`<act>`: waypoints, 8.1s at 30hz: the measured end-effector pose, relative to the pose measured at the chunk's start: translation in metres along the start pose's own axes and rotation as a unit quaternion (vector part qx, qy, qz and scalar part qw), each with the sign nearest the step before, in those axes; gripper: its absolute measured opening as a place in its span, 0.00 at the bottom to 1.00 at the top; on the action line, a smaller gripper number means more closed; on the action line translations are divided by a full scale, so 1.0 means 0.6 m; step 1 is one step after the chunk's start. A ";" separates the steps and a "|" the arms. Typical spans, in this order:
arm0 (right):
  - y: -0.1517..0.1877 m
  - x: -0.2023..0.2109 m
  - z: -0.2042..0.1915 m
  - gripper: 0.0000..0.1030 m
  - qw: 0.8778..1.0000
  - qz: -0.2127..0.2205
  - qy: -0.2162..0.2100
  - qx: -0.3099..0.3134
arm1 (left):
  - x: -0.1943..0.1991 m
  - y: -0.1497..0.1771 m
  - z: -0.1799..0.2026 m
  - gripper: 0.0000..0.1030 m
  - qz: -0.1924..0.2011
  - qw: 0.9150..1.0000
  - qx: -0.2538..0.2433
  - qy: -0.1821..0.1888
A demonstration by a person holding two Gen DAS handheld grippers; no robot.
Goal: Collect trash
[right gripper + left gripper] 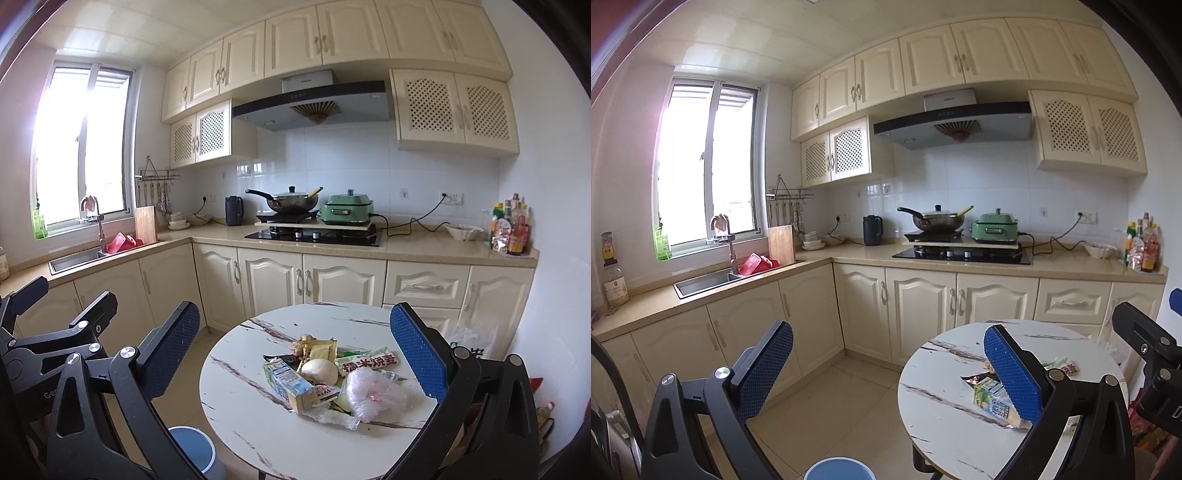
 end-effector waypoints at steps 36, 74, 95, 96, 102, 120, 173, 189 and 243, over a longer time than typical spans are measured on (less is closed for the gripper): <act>0.188 -0.188 0.178 1.00 0.984 -0.157 0.080 -0.030 | -0.306 0.143 0.106 0.99 -0.197 0.972 0.033 0.121; 0.340 -0.411 0.198 0.68 0.965 -0.263 0.020 -0.013 | -0.466 0.242 0.163 0.33 -0.296 0.935 0.011 0.194; 0.223 -0.317 0.196 0.61 0.979 -0.180 -0.012 -0.091 | -0.360 0.179 0.024 0.33 -0.221 0.947 0.044 0.227; 0.213 -0.315 0.166 0.61 0.981 -0.175 -0.025 -0.081 | -0.356 0.177 0.011 0.33 -0.218 0.949 0.049 0.223; 0.194 -0.323 -0.041 0.62 0.978 -0.171 -0.118 -0.021 | -0.341 0.192 -0.118 0.33 -0.209 0.959 0.074 0.179; 0.523 -0.505 -0.567 0.62 0.897 -0.339 -0.256 0.123 | -0.462 0.547 -0.441 0.33 -0.418 0.893 0.162 0.035; 0.085 -0.105 -0.257 1.00 0.988 -0.035 -0.145 0.047 | -0.004 0.110 -0.050 0.99 -0.036 0.995 0.067 -0.060; 0.027 0.103 -0.074 1.00 0.998 0.038 -0.045 0.017 | 0.248 0.240 -0.063 0.99 0.069 0.997 0.031 0.014; 0.328 -0.233 0.304 1.00 0.970 -0.208 0.084 -0.096 | -0.358 0.314 0.306 0.83 -0.305 0.938 -0.044 0.159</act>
Point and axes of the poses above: each gripper's, at about its wrist camera, not at the fingertips, and x roughly against the way its jaws point, z to its right, y to its underside, the point moved 6 cm from there along -x, roughly the way its jaws point, and after that the axes turned 3 degrees about y, right-handed, at the moved point
